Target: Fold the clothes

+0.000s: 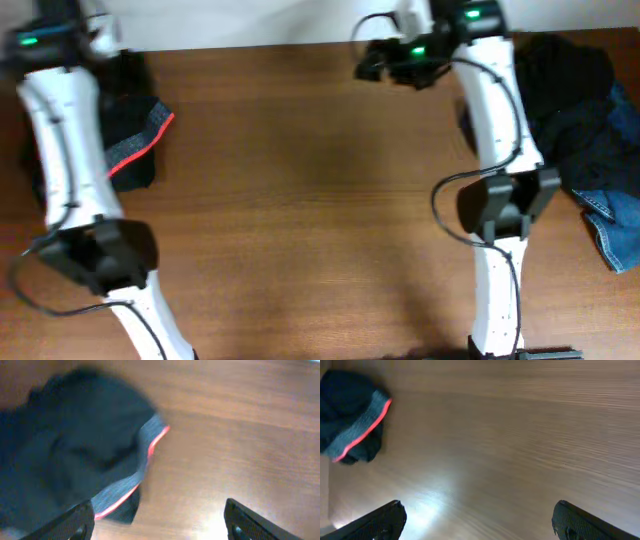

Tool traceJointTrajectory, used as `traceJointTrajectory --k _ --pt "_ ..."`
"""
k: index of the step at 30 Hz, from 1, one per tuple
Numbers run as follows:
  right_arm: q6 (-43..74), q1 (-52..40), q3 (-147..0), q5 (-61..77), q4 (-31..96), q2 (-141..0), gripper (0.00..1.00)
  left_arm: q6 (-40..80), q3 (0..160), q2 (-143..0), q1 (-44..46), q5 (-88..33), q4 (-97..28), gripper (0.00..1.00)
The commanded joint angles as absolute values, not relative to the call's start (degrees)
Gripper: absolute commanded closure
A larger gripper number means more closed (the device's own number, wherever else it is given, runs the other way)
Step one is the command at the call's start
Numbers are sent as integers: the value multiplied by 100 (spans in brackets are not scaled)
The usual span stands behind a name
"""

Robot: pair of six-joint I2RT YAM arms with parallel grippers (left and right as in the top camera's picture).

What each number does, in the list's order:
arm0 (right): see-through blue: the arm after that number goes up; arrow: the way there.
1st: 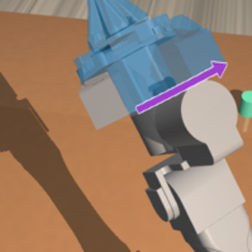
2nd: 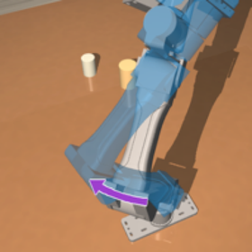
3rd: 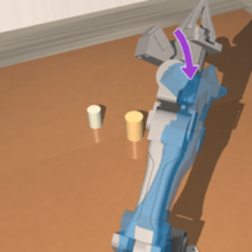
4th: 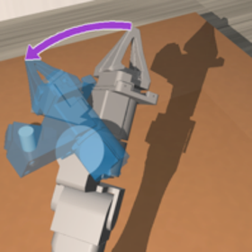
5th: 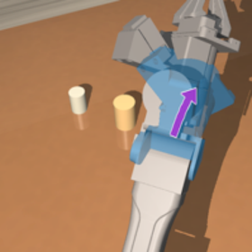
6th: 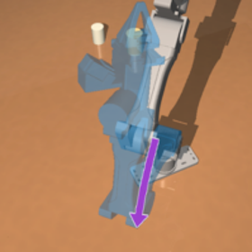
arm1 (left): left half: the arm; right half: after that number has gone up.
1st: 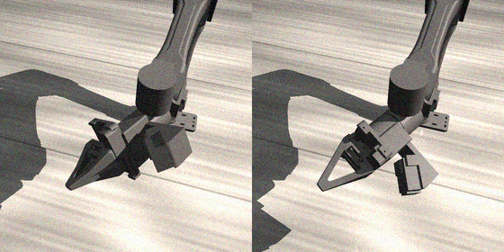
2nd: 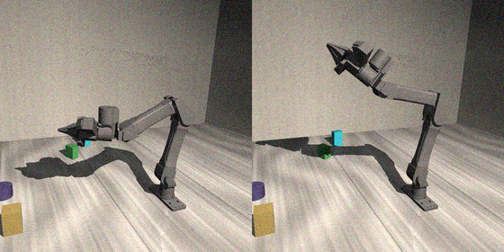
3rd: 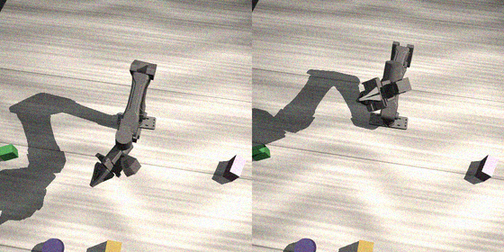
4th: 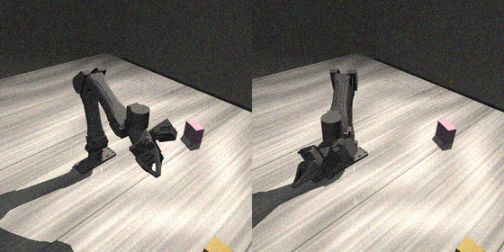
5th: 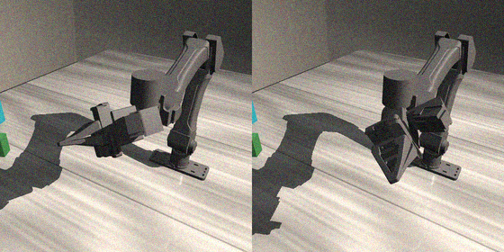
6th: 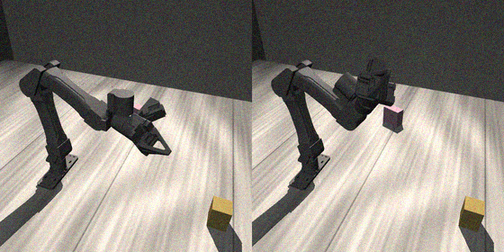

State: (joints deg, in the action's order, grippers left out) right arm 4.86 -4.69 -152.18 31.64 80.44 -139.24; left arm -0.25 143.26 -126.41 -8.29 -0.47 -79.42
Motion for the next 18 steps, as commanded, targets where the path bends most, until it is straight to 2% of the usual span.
traceJointTrajectory --k 1,4,7,15,18 --pt "176 -75 -15189 3306 8195 -13990 1 -252 14403 -13275 45 1330 -7762 17" --pt "-104 172 -15189 3406 8318 -13990 1 172 14405 -13893 554 2788 -7640 17" --pt "-301 296 -15187 3433 8442 -13990 1 242 14405 -14494 882 3505 -7419 17" --pt "-427 303 -15187 3430 8624 -13990 1 386 14405 -14973 875 4010 -6711 16" --pt "-427 303 -15187 3430 8674 -13990 1 384 14405 -15152 768 4346 -6460 13"
